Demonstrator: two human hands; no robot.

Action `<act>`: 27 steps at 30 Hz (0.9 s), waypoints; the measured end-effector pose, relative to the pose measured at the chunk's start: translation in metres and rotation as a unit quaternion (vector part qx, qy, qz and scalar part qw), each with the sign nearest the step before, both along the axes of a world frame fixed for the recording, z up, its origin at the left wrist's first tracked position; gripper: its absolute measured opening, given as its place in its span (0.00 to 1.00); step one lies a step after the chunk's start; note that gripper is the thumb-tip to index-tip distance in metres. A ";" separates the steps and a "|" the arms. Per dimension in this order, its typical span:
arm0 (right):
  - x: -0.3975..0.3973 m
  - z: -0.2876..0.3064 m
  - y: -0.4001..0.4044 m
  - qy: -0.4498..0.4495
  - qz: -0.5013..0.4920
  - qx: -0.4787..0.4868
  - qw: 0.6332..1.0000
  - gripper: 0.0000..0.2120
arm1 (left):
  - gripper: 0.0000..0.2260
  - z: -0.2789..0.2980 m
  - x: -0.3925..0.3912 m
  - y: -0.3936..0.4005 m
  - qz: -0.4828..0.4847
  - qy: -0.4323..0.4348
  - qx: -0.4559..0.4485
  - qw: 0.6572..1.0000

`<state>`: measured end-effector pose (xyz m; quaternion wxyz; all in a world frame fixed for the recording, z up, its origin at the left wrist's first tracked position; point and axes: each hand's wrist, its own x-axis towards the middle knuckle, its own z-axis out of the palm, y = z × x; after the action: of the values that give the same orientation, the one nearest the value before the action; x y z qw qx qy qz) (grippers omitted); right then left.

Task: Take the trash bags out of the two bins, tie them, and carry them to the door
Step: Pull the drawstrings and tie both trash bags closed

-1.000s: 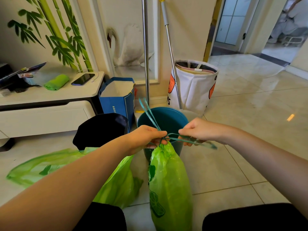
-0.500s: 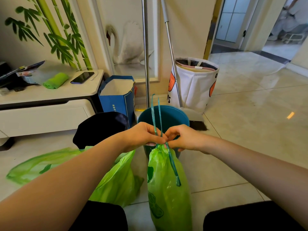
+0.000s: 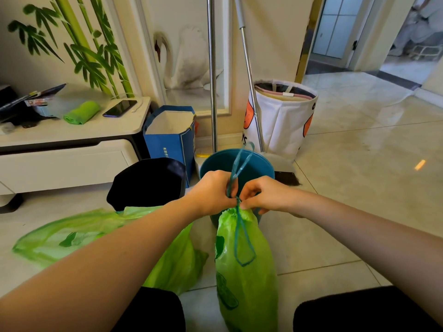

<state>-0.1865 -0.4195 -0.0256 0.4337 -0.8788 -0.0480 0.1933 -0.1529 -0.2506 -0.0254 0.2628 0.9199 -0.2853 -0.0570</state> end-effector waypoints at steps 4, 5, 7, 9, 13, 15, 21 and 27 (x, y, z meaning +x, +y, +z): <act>-0.002 -0.002 -0.003 0.041 -0.023 0.025 0.999 0.05 | 0.08 -0.006 -0.005 0.000 -0.020 -0.058 0.029 0.998; -0.003 -0.001 -0.004 0.056 -0.034 0.038 0.997 0.06 | 0.07 -0.006 -0.006 0.000 -0.023 -0.070 0.029 0.997; -0.002 -0.002 -0.006 0.068 -0.051 0.045 0.995 0.07 | 0.08 -0.007 -0.008 0.000 -0.026 -0.087 0.023 0.996; -0.002 -0.003 -0.009 0.061 -0.063 0.036 0.996 0.07 | 0.08 -0.008 -0.008 -0.001 -0.023 -0.097 0.012 0.995; -0.002 -0.007 -0.008 0.052 -0.051 0.047 0.996 0.08 | 0.07 -0.012 -0.005 0.001 -0.040 -0.103 -0.002 0.994; -0.002 -0.008 -0.007 0.038 -0.036 0.044 0.998 0.08 | 0.08 -0.015 -0.003 0.004 -0.054 -0.109 0.009 0.993; 0.000 -0.007 -0.010 0.035 -0.044 0.061 0.997 0.05 | 0.05 -0.017 -0.001 0.005 -0.061 -0.091 -0.031 0.994; 0.007 -0.010 -0.007 0.049 -0.101 0.115 0.987 0.03 | 0.06 -0.014 0.001 0.004 -0.031 -0.030 -0.079 0.996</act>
<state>-0.1793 -0.4267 -0.0354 0.5510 -0.8128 0.0402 0.1847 -0.1523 -0.2468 -0.0395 0.3239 0.8884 -0.3250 -0.0147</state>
